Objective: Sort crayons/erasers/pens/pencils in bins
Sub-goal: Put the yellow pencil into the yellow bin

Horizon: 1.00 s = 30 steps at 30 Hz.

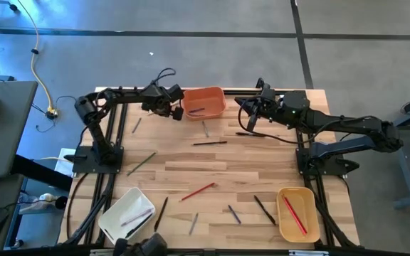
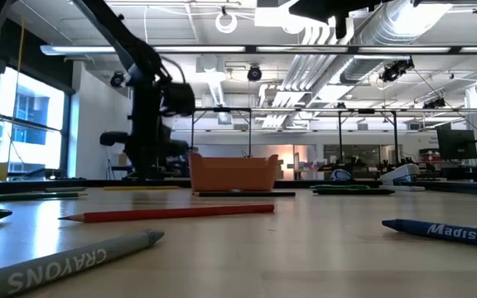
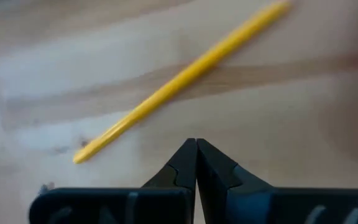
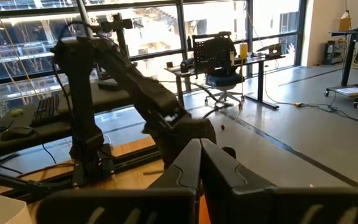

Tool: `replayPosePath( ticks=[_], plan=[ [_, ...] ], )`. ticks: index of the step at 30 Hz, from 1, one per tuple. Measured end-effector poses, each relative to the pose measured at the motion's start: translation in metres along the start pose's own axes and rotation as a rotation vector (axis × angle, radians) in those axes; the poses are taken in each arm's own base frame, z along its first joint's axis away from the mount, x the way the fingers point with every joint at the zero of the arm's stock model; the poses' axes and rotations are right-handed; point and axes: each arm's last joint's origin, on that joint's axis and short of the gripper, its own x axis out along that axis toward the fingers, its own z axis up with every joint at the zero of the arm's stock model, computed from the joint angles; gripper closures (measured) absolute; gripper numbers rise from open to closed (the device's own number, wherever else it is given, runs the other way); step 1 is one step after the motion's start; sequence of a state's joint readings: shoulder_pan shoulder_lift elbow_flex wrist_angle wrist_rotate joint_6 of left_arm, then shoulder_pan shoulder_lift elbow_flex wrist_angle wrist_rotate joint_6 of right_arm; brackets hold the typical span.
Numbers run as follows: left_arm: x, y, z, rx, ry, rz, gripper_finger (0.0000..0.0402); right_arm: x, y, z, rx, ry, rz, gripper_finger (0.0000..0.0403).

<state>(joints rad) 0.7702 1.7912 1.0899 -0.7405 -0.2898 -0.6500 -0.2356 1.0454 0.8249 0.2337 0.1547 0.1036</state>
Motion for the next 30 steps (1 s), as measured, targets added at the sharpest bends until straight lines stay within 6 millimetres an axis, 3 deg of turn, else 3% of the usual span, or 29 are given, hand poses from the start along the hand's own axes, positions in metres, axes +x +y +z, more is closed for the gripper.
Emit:
replayPosePath(
  ticks=[5, 8, 13, 18, 24, 30],
  plan=[
    [-0.043, 0.010, 0.011, 0.270, -0.067, -0.155, 0.0402, 0.000, 0.000, 0.000, -0.006, 0.004, 0.000, 0.0403],
    [-0.055, 0.023, 0.023, 0.367, -0.044, -0.302, 0.0402, 0.000, 0.000, 0.000, -0.017, 0.003, 0.000, 0.0403],
    [-0.035, 0.039, 0.045, 0.404, 0.012, -0.368, 0.0402, 0.000, 0.000, 0.001, -0.016, -0.012, 0.001, 0.0403],
    [-0.016, 0.021, 0.053, 0.551, 0.056, -0.307, 0.0389, 0.000, 0.000, 0.002, -0.014, -0.020, 0.002, 0.0403],
    [-0.009, 0.000, 0.065, 0.671, 0.080, -0.279, 0.0327, 0.000, 0.000, 0.002, -0.012, -0.020, 0.002, 0.0403],
    [0.003, -0.001, 0.071, 0.718, 0.114, -0.268, 0.0261, 0.000, 0.000, 0.002, -0.004, -0.020, 0.002, 0.0403]
  ],
)
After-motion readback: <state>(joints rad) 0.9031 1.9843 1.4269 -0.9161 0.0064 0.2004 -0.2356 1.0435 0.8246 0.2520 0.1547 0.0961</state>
